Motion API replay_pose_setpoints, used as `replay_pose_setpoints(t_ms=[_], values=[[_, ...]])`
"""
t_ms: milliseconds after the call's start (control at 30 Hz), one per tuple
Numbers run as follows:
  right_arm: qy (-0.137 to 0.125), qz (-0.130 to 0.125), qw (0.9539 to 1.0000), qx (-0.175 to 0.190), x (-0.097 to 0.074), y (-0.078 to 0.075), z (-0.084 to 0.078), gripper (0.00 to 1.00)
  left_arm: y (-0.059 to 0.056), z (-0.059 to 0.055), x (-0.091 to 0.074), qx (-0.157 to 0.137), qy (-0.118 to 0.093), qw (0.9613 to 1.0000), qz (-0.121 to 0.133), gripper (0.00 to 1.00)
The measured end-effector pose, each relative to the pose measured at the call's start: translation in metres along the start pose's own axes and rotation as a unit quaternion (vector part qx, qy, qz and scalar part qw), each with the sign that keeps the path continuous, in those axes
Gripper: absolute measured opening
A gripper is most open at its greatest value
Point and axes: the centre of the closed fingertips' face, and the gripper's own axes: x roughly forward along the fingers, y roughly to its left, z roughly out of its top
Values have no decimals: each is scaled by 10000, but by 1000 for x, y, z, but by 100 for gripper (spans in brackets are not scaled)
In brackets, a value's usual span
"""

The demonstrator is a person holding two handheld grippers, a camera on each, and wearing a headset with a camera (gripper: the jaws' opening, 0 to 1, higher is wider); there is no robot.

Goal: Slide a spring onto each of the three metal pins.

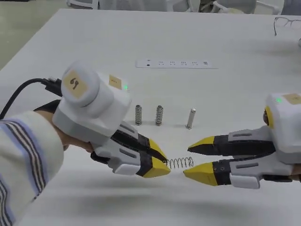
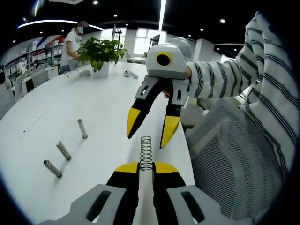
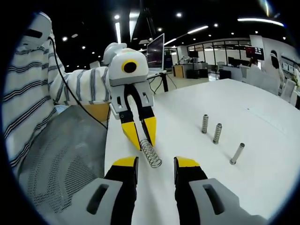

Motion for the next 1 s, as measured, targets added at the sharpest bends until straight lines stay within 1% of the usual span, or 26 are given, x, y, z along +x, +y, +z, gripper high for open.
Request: replay_pose_setpoints(t_ms=[67, 167, 267, 333, 400, 433, 600, 767, 1000], values=[[20, 19, 10000, -20, 1, 0, 0, 24, -1, 0, -1, -9, -24, 10000, 3, 2], [84, 80, 9999, -62, 4, 1, -3, 23, -4, 1, -2, -84, -128, 9999, -21, 2], [94, 197, 9998, -31, 5, 4, -3, 16, -5, -1, -2, -88, -84, 9999, -20, 2], [200, 243, 9995, 12, 6, 4, -6, 14, -5, -1, -3, -111, -92, 9999, -17, 2], [247, 243, 9994, 0, 7, 3, -9, 11, -3, -1, -3, -141, -122, 9998, 13, 2], [269, 272, 9993, 5, 7, 4, -10, 7, -2, 0, -4, -206, -185, 9996, 16, 2], [191, 371, 9991, 6, 6, 6, -6, 7, -5, -5, -4, -227, -160, 9996, -5, 2], [230, 419, 9989, -9, 6, 9, -4, 7, -7, -6, -4, -246, -149, 9996, 11, 2], [259, 500, 9984, -48, 7, 13, 0, 12, -7, -10, -4, -239, -80, 9997, 35, 2]])
